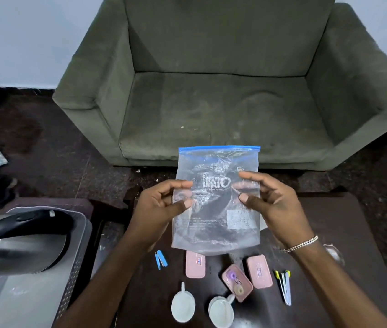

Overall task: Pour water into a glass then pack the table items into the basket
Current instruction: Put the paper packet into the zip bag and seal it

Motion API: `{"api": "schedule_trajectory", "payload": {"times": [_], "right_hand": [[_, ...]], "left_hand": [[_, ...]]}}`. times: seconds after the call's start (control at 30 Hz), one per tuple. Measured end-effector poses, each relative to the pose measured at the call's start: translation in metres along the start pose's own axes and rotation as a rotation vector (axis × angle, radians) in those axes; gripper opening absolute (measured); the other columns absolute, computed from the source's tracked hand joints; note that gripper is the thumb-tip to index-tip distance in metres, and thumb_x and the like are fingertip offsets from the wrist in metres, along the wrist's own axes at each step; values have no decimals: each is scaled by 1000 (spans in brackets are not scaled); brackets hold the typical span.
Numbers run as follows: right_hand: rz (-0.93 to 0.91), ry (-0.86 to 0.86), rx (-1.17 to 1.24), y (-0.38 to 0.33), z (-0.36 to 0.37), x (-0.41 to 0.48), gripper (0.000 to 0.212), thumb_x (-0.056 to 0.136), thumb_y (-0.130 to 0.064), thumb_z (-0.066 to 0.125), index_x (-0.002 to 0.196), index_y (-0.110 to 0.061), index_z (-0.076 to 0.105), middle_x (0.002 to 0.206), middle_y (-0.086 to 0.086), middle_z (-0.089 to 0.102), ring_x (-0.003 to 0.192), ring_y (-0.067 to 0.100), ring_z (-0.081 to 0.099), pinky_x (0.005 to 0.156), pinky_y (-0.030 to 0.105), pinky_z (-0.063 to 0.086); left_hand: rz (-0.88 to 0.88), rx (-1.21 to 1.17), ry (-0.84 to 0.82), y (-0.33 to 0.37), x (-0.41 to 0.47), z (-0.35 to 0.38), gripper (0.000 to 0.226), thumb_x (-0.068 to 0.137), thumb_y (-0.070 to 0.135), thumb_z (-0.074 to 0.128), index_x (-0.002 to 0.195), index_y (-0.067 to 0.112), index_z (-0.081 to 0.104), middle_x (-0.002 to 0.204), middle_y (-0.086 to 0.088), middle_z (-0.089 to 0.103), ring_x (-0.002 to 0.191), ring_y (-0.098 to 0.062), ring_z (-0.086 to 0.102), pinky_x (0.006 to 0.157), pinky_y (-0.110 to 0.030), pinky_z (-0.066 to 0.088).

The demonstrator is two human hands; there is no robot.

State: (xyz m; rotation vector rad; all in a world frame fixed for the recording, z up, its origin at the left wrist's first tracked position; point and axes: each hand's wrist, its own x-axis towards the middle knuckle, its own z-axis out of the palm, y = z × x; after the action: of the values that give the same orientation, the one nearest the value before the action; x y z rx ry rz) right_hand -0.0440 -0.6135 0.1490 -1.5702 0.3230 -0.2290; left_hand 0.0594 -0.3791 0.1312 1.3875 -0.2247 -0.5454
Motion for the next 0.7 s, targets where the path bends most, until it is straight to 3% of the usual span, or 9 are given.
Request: {"api": "schedule_trajectory", "payload": {"times": [0.17,0.3,0.4,0.5,0.57,0.63,0.7], "right_hand": [[13,118,-65,3,-2,5,38,82,8,74,113,-14,73,97,3,80,94,14,74,85,25,58],[54,205,-191,6,3,8,38,82,3,77,114,-16,74,101,-2,78,91,8,70,90,28,55],[58,191,-405,6,8,9,30,84,-2,77,109,-18,75,96,-5,74,85,3,65,91,27,52],[-23,144,-607,3,16,9,15,85,-2,76,85,-17,73,81,-3,62,73,3,55,72,15,43],[-51,106,-686,1,21,10,12,87,-7,74,79,-14,70,84,-4,53,83,14,54,75,23,39],[-65,55,-672,0,27,11,11,92,-15,70,82,-15,65,94,-5,55,94,19,53,81,31,40],[-70,2,-579,-1,36,11,16,97,-23,64,83,-17,58,90,-6,60,86,13,57,77,36,46]], "left_hand": [[-14,48,80,-2,3,7,45,81,-20,71,109,15,75,102,-1,81,94,-12,74,81,-24,59],[-4,175,147,-4,3,7,47,81,-16,75,108,22,74,104,-3,80,98,-13,74,94,-34,59],[53,351,189,-3,2,5,42,82,-11,77,106,23,73,109,0,75,100,-13,73,97,-36,58],[144,556,259,-3,0,-2,26,85,-1,77,97,22,76,98,4,67,91,-9,68,85,-28,58],[172,650,310,-2,0,-8,16,87,5,76,90,20,76,98,2,59,91,-10,63,81,-23,53],[167,670,345,-3,0,-20,7,91,9,74,90,16,73,105,-2,56,96,-14,60,85,-26,50],[159,663,357,-3,-3,-30,9,95,13,70,89,10,64,95,-7,60,87,-10,58,81,-30,48]]}}
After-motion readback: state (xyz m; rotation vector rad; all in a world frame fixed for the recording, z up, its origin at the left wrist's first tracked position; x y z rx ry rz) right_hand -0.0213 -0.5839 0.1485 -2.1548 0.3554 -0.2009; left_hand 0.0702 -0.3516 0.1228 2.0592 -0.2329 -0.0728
